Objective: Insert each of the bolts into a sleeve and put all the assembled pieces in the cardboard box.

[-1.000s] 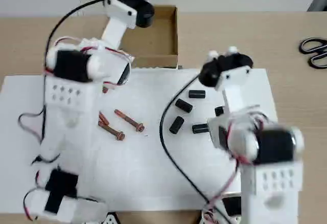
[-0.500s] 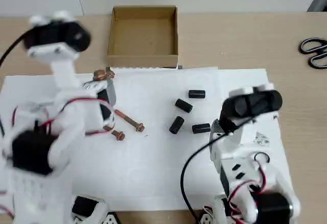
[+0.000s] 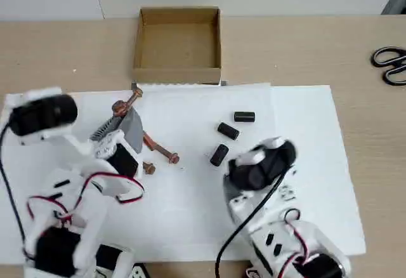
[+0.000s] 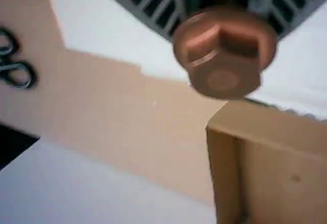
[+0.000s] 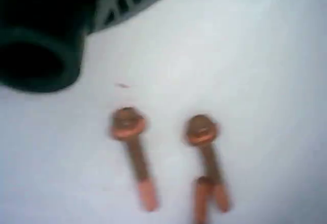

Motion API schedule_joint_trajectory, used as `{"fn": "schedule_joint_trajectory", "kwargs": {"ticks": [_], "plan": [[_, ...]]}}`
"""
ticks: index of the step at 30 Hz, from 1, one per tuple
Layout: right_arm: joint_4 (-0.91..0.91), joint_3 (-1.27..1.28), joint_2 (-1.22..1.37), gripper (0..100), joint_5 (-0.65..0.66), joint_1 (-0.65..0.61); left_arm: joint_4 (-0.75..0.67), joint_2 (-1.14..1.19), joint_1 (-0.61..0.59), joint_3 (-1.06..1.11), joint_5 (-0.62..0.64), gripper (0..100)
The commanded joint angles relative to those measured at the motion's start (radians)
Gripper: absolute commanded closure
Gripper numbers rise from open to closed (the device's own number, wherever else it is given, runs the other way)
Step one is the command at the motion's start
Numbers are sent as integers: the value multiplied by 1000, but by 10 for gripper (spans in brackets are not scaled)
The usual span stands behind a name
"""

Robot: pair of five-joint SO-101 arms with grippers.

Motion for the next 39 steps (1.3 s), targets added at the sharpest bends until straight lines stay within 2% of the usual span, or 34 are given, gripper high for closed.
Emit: {"fn": "schedule_joint_trajectory", "kwargs": {"ticks": [1, 11, 17, 23, 28, 39], "plan": [[-27, 23, -33, 996, 6, -87, -126, -143, 20, 133, 26, 995], [-179, 127, -35, 996, 11, -219, -149, -486, 259, 335, 25, 995], [-180, 133, -35, 996, 11, -263, -143, -473, 276, 343, 25, 995], [-183, 132, -33, 996, 11, -271, -141, -473, 359, 344, 25, 995], [-183, 130, -33, 996, 51, -271, -141, -473, 365, 372, 23, 995], [-183, 129, -35, 996, 52, -274, -146, -473, 365, 410, 23, 995]]}}
